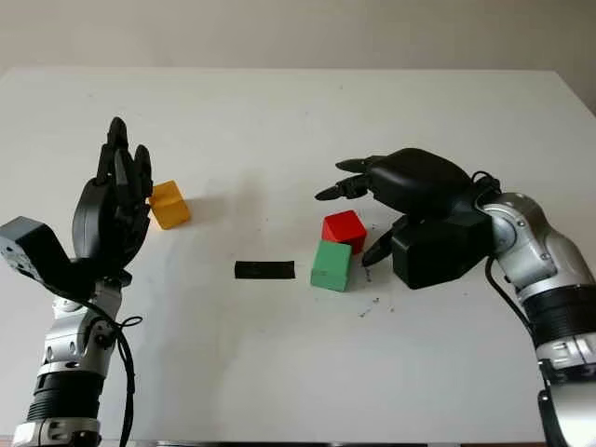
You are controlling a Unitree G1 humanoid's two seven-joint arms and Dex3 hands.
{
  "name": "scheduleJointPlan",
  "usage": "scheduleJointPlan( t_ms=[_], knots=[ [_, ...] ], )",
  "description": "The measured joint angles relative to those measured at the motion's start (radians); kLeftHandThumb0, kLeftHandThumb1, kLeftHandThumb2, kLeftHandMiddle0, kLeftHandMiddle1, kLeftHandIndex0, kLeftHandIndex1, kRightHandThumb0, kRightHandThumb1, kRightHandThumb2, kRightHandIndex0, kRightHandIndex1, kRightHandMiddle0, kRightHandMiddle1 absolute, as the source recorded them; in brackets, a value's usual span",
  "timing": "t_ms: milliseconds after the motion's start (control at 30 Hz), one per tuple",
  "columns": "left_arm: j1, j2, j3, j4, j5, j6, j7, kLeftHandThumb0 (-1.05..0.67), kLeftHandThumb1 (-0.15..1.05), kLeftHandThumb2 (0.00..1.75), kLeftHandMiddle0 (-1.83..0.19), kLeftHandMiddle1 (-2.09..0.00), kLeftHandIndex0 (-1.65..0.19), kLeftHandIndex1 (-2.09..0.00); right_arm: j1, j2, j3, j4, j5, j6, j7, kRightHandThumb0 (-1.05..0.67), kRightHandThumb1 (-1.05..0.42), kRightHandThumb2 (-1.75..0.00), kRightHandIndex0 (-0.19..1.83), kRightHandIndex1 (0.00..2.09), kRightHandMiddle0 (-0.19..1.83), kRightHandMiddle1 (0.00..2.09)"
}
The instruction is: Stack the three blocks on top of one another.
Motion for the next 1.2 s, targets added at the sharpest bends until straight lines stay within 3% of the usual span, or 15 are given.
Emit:
scheduleJointPlan(
  t_ms=[233,567,933,1200],
  knots=[
    [0.002,0.000,0.000,0.000,0.001,0.000,0.000,-0.75,1.05,0.68,0.19,0.00,0.19,0.00,-0.009,0.009,0.026,0.077,-0.057,-0.063,-0.109,-0.61,-0.77,-0.06,0.35,0.07,0.75,0.12],
    [0.005,-0.003,-0.001,-0.005,0.002,0.000,0.007,-0.75,1.05,0.68,0.19,0.00,0.19,0.00,-0.035,0.011,0.058,0.131,-0.107,-0.123,-0.219,-0.54,-0.81,-0.06,0.43,0.08,1.07,0.27],
    [0.006,-0.003,-0.002,-0.006,0.001,0.000,0.007,-0.75,1.05,0.67,0.19,0.00,0.19,0.00,-0.059,0.013,0.056,0.167,-0.075,-0.149,-0.247,-0.51,-0.81,-0.05,0.49,0.08,1.07,0.28],
    [0.006,-0.003,-0.002,-0.006,0.002,0.001,0.007,-0.76,1.05,0.66,0.19,0.00,0.19,0.00,-0.205,0.029,0.049,0.288,-0.063,-0.142,-0.302,-0.50,-0.81,-0.05,0.55,0.08,1.05,0.39]
  ],
)
